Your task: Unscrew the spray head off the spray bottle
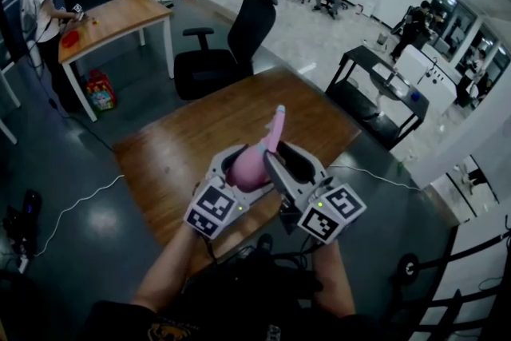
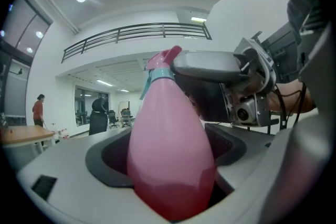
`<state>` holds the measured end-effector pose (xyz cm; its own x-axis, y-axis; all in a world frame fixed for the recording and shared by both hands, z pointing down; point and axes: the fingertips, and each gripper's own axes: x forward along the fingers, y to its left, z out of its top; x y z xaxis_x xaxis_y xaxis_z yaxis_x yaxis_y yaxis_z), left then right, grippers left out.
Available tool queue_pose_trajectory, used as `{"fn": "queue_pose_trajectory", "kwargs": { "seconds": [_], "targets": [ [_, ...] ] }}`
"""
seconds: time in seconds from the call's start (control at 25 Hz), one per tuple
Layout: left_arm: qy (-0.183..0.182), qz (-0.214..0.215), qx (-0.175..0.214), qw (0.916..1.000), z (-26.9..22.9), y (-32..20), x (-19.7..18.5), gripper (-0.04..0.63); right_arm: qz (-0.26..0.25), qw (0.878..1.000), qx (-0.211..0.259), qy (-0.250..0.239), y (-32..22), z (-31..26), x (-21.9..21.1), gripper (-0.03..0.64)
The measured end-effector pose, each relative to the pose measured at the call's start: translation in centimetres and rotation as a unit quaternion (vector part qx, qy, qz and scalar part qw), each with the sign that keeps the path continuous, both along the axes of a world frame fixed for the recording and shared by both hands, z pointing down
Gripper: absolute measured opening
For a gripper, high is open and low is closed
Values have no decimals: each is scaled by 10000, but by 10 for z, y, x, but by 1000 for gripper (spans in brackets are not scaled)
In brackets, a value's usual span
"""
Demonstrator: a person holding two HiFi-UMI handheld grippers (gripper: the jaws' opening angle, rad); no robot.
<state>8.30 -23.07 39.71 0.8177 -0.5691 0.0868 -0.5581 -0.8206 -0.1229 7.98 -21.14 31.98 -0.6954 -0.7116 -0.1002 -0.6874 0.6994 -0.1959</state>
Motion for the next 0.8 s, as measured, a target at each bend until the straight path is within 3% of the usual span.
{"fn": "queue_pose_trajectory", "kwargs": {
  "seconds": [0.36, 0.6, 0.8],
  "targets": [
    [-295, -334, 248, 9987, 2, -1, -4, 431, 182, 9998, -22, 98, -5, 1, -7, 135],
    [-255, 63, 177, 9995, 1, 9, -2, 431, -84, 9999, -4, 140, 2, 0, -6, 130],
    [-137, 665, -36, 9977, 0, 16, 1, 431, -368, 9991, 9, 217, 5, -2, -7, 130]
  ]
}}
